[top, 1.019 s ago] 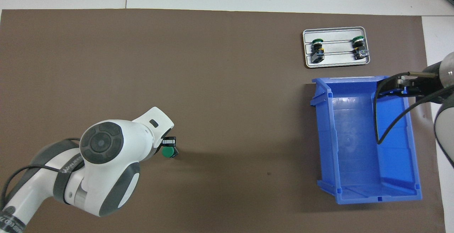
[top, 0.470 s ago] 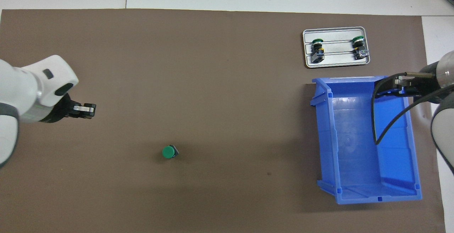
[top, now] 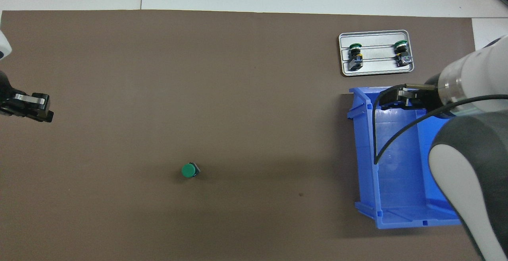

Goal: Place and press button with both arms
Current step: 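Raise the left gripper away while the right gripper reaches the button, then grasp the green button with the right gripper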

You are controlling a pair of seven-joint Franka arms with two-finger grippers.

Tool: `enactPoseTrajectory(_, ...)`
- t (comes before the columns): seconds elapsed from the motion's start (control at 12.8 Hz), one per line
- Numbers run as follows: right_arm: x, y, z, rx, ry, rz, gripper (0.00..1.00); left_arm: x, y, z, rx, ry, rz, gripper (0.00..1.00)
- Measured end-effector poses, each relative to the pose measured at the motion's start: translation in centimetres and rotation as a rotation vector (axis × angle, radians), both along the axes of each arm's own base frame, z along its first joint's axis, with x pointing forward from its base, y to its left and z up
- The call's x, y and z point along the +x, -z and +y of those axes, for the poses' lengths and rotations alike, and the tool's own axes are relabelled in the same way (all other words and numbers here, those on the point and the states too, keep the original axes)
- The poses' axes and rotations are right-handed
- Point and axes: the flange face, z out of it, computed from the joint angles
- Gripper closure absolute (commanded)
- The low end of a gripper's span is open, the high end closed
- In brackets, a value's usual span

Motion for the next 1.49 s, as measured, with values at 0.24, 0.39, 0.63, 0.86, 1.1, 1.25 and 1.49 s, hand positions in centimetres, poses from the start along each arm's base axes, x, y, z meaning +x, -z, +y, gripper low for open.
enactPoseTrajectory(0.24, -1.3, 1.0, 6.5, 0.012, 0.055, -0.022, 0.01, 0.6, 0.9, -0.8, 0.009, 0.018, 0.012, 0.0)
enactPoseTrajectory(0.39, -2.5, 1.8, 11.5, 0.025, 0.1, -0.035, 0.02, 0.8, 1.8, -1.0, 0.01, 0.019, -0.002, 0.0)
enactPoseTrajectory(0.63, -4.3, 3.8, 17.8, 0.031, 0.161, -0.031, 0.03, 1.0, 3.8, -1.4, 0.01, 0.024, -0.062, 0.0)
enactPoseTrajectory(0.86, -5.8, 7.0, 24.3, 0.046, 0.251, -0.047, 0.03, 0.7, 4.9, -1.2, 0.012, 0.019, -0.109, 0.0)
enactPoseTrajectory(1.1, -7.3, 10.2, 29.9, 0.056, 0.333, -0.046, 0.04, 0.3, 5.6, -0.2, 0.013, 0.001, -0.157, 0.0)
enactPoseTrajectory(1.25, -8.2, 11.9, 32.6, 0.046, 0.386, -0.034, 0.04, -0.2, 5.7, 0.7, 0.012, -0.014, -0.162, 0.0)
enactPoseTrajectory(1.49, -9.6, 14.0, 36.0, 0.06, 0.408, -0.041, 0.05, -0.5, 5.3, 1.0, 0.011, -0.019, -0.173, 0.0)
